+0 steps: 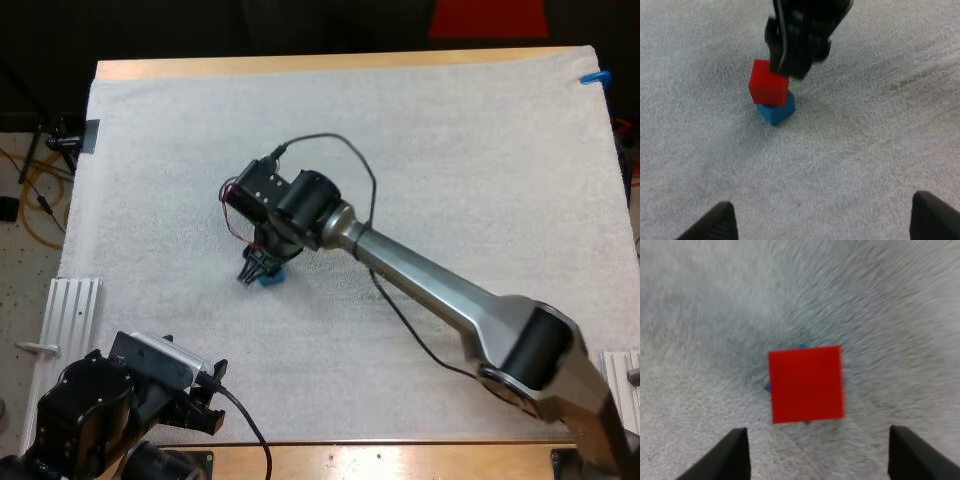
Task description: Stack red cube on blue cube
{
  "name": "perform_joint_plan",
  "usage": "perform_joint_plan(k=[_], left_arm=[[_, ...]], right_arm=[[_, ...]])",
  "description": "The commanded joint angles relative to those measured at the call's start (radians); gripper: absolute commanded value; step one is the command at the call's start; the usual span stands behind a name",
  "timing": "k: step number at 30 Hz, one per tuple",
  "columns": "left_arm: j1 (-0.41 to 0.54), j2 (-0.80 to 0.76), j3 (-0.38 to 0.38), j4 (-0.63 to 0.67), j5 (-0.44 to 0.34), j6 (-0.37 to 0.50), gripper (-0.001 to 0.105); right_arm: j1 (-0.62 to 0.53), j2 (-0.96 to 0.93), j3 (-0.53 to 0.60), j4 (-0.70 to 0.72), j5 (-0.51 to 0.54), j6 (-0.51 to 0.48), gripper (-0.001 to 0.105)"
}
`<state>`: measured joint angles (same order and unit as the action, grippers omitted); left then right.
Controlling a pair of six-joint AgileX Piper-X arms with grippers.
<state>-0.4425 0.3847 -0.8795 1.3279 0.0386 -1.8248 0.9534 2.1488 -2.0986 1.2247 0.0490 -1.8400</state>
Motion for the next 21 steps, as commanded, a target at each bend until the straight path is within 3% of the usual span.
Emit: perform_joint_plan(k=[1, 7, 11, 14, 17, 21], left_arm=[[0.000, 0.000, -0.006, -0.027, -0.013, 0.002, 0.067], [0.000, 0.027, -0.006, -0.256, -0.016, 0.053, 0.067], [0.008, 0.102, -0.006, -0.368, -0.066, 0.066, 0.067], [0.058, 0.182, -0.006, -0.445, -0.056, 0.090, 0.067], [0.166, 0.249, -0.006, -0.526, 0.009, 0.121, 0.067], [0.357, 0.327, -0.006, -0.620, 0.213, 0.120, 0.067]], right_arm=[[-0.015, -0.040, -0.010, 0.010, 0.021, 0.002, 0.057], [-0.103, -0.121, -0.010, -0.071, 0.010, 0.080, 0.057], [-0.191, -0.147, -0.010, -0.126, -0.015, 0.130, 0.057], [-0.268, -0.162, -0.008, -0.136, -0.015, 0.131, 0.057], [-0.335, -0.174, -0.006, -0.136, -0.015, 0.131, 0.057], [-0.440, -0.190, -0.005, -0.136, -0.015, 0.131, 0.057]])
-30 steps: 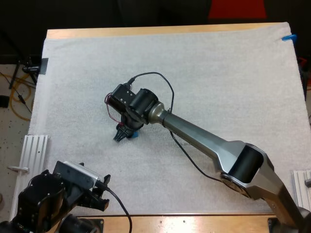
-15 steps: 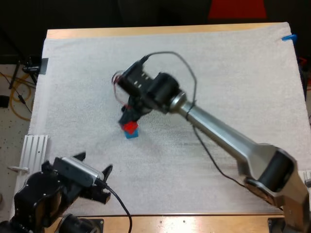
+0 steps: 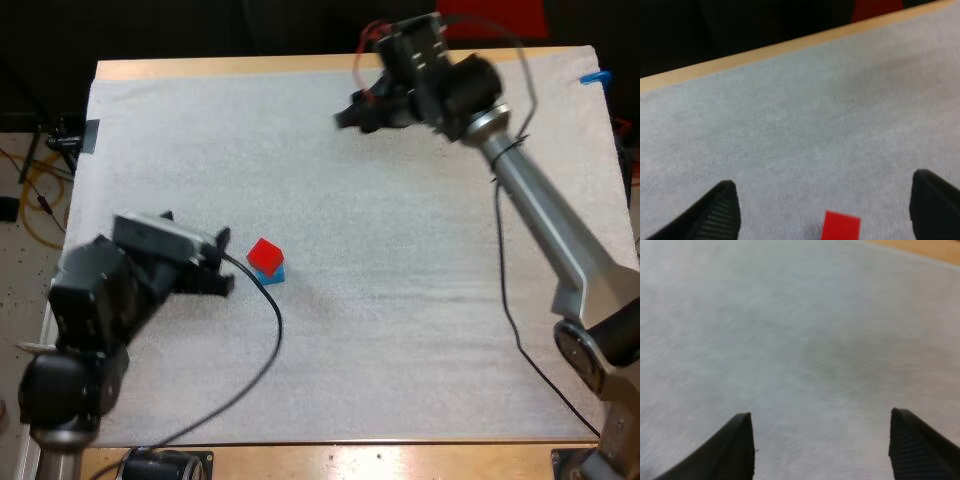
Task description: Stack red cube on blue cube
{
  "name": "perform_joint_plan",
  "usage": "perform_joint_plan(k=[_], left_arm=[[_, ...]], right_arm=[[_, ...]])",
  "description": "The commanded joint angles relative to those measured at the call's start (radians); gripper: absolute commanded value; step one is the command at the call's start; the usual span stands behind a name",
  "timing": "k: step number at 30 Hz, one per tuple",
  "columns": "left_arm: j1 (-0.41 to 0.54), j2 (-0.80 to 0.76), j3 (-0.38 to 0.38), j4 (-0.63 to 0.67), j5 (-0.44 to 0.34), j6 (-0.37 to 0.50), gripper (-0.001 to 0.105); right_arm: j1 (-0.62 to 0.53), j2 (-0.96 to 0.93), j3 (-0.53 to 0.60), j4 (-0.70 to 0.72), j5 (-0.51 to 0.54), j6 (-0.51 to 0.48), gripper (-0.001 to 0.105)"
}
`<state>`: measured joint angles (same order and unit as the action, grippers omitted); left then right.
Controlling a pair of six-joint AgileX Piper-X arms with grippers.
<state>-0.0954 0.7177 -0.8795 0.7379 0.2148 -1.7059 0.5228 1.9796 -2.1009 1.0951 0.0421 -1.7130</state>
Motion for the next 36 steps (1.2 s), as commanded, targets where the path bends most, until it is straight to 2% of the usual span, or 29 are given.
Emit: perform_joint_plan(k=[1, 4, 12, 17, 27, 31, 36], left_arm=[[0.055, 0.010, -0.006, -0.044, 0.065, -0.004, 0.067], [0.099, 0.029, -0.006, -0.057, 0.072, -0.019, 0.067], [0.099, 0.030, -0.006, -0.057, 0.073, -0.014, 0.067], [0.099, 0.030, -0.006, -0.057, 0.075, -0.014, 0.067], [0.099, 0.030, -0.006, -0.057, 0.074, -0.014, 0.067], [0.099, 0.030, -0.006, -0.057, 0.074, -0.014, 0.067], [0.099, 0.024, -0.006, -0.057, 0.074, 0.006, 0.067]], right_arm=[[-0.033, -0.026, -0.003, -0.007, -0.008, -0.004, 0.057], [-0.099, -0.048, -0.003, -0.007, -0.008, -0.022, 0.057], [-0.253, -0.132, 0.001, -0.008, -0.031, -0.050, 0.057], [-0.334, -0.245, 0.106, -0.052, -0.031, -0.077, 0.057], [-0.443, -0.643, 0.629, -0.283, -0.031, -0.097, 0.057], [-0.451, -0.836, 0.844, -0.325, -0.026, -0.124, 0.057], [-0.451, -1.072, 1.037, -0.354, -0.023, -0.124, 0.056]])
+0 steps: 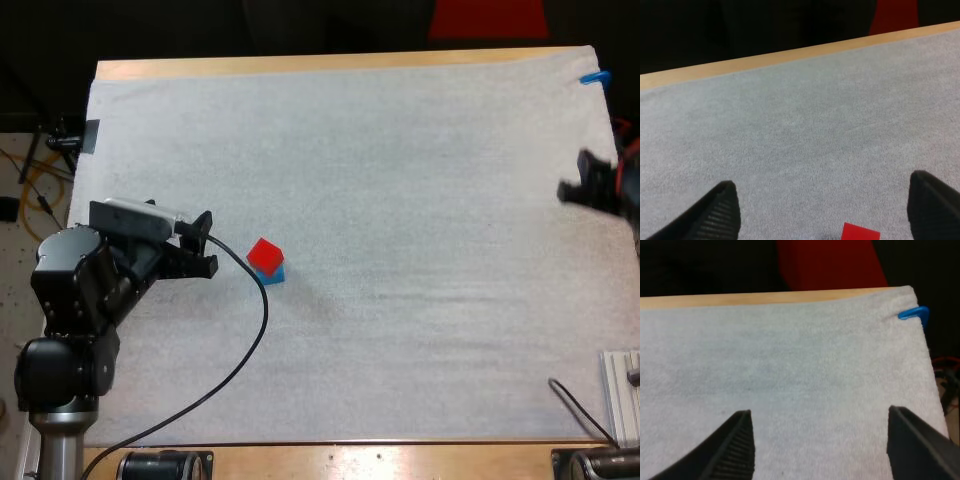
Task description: Stack red cube on blue cube
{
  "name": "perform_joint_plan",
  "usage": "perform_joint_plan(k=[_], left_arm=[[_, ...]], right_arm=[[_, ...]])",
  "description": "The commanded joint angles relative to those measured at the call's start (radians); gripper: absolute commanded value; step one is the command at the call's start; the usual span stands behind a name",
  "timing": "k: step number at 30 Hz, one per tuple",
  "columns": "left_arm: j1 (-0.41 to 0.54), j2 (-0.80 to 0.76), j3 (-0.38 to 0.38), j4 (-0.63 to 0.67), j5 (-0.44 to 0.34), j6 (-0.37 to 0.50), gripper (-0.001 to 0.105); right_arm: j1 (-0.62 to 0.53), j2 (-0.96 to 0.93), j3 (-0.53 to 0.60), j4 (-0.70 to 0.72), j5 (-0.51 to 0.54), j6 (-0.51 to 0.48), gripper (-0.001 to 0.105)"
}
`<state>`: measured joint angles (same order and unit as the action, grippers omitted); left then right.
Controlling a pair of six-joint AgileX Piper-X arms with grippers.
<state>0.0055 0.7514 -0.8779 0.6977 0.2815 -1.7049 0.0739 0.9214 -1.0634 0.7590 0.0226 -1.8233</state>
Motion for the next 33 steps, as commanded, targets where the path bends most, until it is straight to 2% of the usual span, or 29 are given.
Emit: perform_joint_plan(k=[1, 8, 12, 16, 20, 25, 30, 33], left_arm=[[-0.002, -0.019, -0.008, -0.016, 0.008, 0.005, 0.067], [-0.002, -0.124, -0.008, -0.007, 0.008, 0.005, 0.067], [-0.002, -0.242, -0.005, 0.046, 0.008, 0.005, 0.067], [-0.002, -0.400, 0.040, 0.064, 0.008, 0.030, 0.067], [-0.002, -0.556, 0.106, 0.074, 0.008, 0.032, 0.067], [-0.002, -0.781, 0.180, 0.156, 0.008, 0.034, 0.067], [-0.002, -0.911, 0.212, 0.271, 0.005, 0.034, 0.067], [0.004, -0.902, 0.196, 0.333, 0.007, 0.029, 0.067]], right_arm=[[-0.002, -0.073, 0.033, -0.023, -0.004, -0.014, 0.056], [-0.002, -0.356, 0.192, -0.023, -0.001, -0.014, 0.056], [-0.002, -0.526, 0.256, -0.023, 0.002, -0.014, 0.056], [-0.002, -0.687, 0.308, -0.023, 0.002, 0.012, 0.056], [-0.002, -0.786, 0.351, 0.000, 0.002, 0.047, 0.056], [-0.002, -0.902, 0.388, 0.075, 0.000, 0.049, 0.056], [-0.002, -0.979, 0.414, 0.104, -0.006, 0.049, 0.056], [-0.002, -0.973, 0.407, 0.125, -0.041, 0.051, 0.056]])
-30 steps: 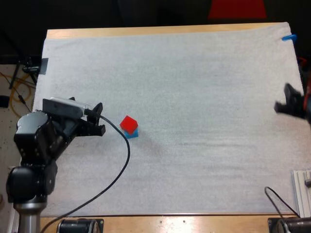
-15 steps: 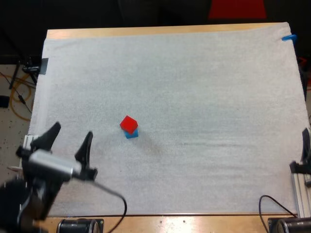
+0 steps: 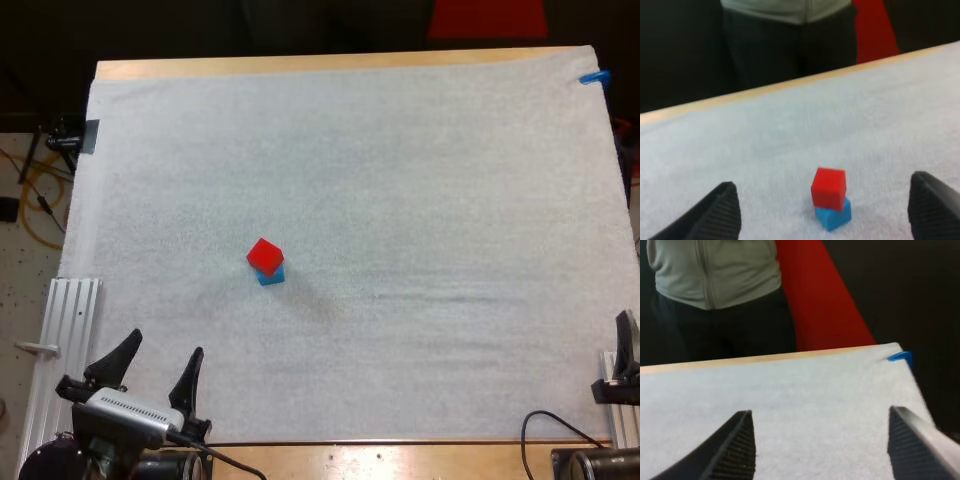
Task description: Stack red cube on blue cube
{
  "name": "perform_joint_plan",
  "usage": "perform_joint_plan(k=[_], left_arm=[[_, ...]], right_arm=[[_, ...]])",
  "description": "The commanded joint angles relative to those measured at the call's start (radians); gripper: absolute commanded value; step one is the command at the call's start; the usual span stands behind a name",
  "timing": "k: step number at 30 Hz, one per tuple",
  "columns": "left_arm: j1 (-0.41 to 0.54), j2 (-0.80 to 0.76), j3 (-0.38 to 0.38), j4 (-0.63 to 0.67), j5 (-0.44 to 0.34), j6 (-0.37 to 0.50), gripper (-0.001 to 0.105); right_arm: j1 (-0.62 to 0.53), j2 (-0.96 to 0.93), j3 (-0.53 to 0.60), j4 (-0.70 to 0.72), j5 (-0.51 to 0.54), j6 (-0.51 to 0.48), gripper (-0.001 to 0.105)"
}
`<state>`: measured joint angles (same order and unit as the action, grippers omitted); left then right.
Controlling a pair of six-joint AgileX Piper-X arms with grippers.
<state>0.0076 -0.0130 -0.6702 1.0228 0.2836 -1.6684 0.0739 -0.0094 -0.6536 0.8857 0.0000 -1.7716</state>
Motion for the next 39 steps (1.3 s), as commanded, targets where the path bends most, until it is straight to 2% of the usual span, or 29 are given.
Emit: perform_joint_plan(k=[1, 3, 7, 10, 16, 21, 26, 39], left_arm=[[0.002, -0.141, -0.011, 0.001, 0.000, -0.007, 0.067], [0.002, -0.141, -0.011, -0.004, -0.003, -0.007, 0.067], [0.002, -0.141, 0.007, -0.008, -0.094, -0.010, 0.067], [0.002, -0.139, 0.048, -0.018, -0.129, -0.010, 0.067], [0.002, -0.139, 0.138, -0.027, -0.129, -0.010, 0.067], [0.002, -0.139, 0.179, -0.050, -0.129, -0.010, 0.067], [0.002, -0.139, 0.180, -0.052, -0.129, -0.010, 0.067], [0.002, -0.139, 0.180, -0.052, -0.129, -0.010, 0.067]], right_arm=[[-0.002, -0.042, -0.002, -0.002, -0.052, -0.013, 0.056], [-0.002, -0.042, -0.001, 0.016, -0.057, -0.027, 0.056], [-0.002, -0.042, 0.017, 0.038, -0.057, -0.066, 0.056], [-0.002, -0.042, 0.047, 0.033, -0.057, -0.073, 0.056], [-0.002, -0.042, 0.126, 0.039, -0.057, -0.071, 0.056], [-0.002, -0.042, 0.156, 0.046, -0.057, -0.065, 0.056], [-0.002, -0.042, 0.156, 0.089, -0.057, -0.065, 0.056], [-0.002, -0.042, 0.156, 0.088, -0.057, -0.065, 0.056]])
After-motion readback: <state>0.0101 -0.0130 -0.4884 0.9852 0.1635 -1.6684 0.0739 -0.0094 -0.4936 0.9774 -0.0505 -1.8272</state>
